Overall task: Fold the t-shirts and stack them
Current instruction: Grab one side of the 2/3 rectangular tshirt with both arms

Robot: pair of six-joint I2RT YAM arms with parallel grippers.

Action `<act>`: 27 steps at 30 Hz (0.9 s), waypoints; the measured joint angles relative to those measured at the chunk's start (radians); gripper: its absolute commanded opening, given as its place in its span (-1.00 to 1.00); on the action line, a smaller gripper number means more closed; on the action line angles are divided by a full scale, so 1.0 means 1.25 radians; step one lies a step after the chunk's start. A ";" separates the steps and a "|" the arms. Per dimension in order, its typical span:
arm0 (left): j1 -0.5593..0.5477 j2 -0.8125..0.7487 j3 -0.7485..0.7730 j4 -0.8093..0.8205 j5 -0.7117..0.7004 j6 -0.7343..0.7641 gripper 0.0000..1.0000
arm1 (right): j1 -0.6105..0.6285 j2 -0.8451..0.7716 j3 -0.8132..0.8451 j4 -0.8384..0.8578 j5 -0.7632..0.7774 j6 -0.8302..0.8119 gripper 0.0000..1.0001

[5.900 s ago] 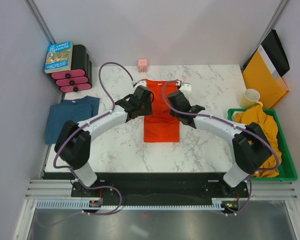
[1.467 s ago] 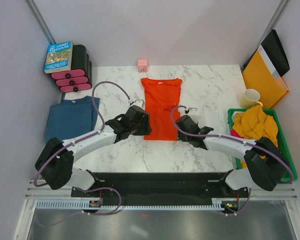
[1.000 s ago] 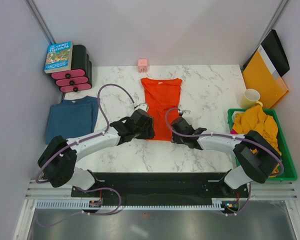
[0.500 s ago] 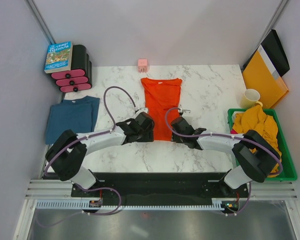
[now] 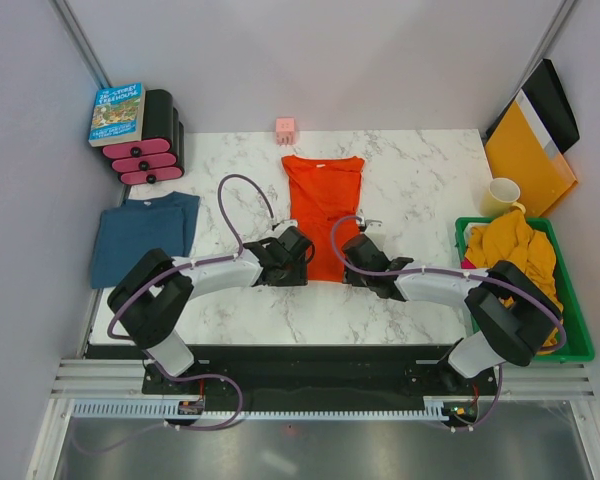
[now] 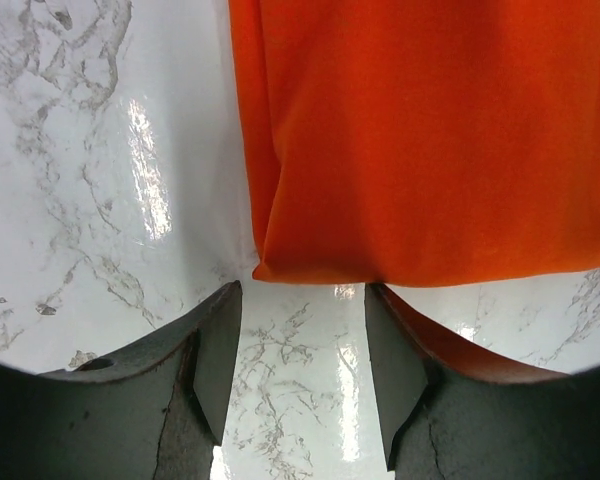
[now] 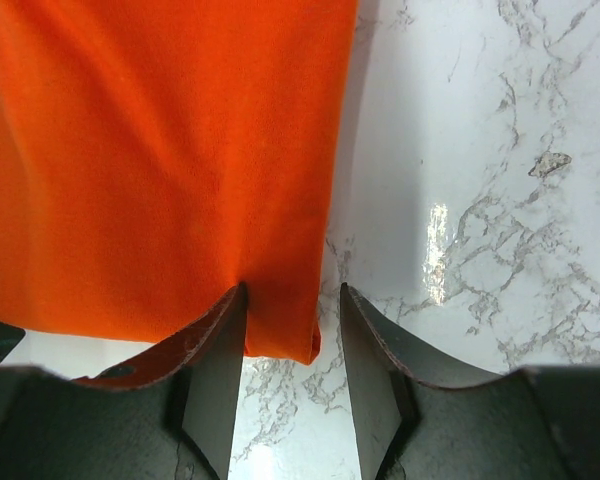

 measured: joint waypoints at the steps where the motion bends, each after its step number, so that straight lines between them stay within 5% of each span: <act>1: 0.000 0.000 0.000 0.000 -0.001 -0.002 0.19 | 0.000 0.000 -0.001 0.002 0.001 0.000 0.00; 20: 0.003 0.003 -0.003 0.016 -0.020 -0.006 0.11 | 0.002 -0.002 -0.003 0.005 0.002 -0.003 -0.01; 27: 0.013 0.025 0.002 0.062 -0.018 -0.006 -0.40 | 0.002 -0.002 -0.003 0.003 0.004 -0.002 -0.05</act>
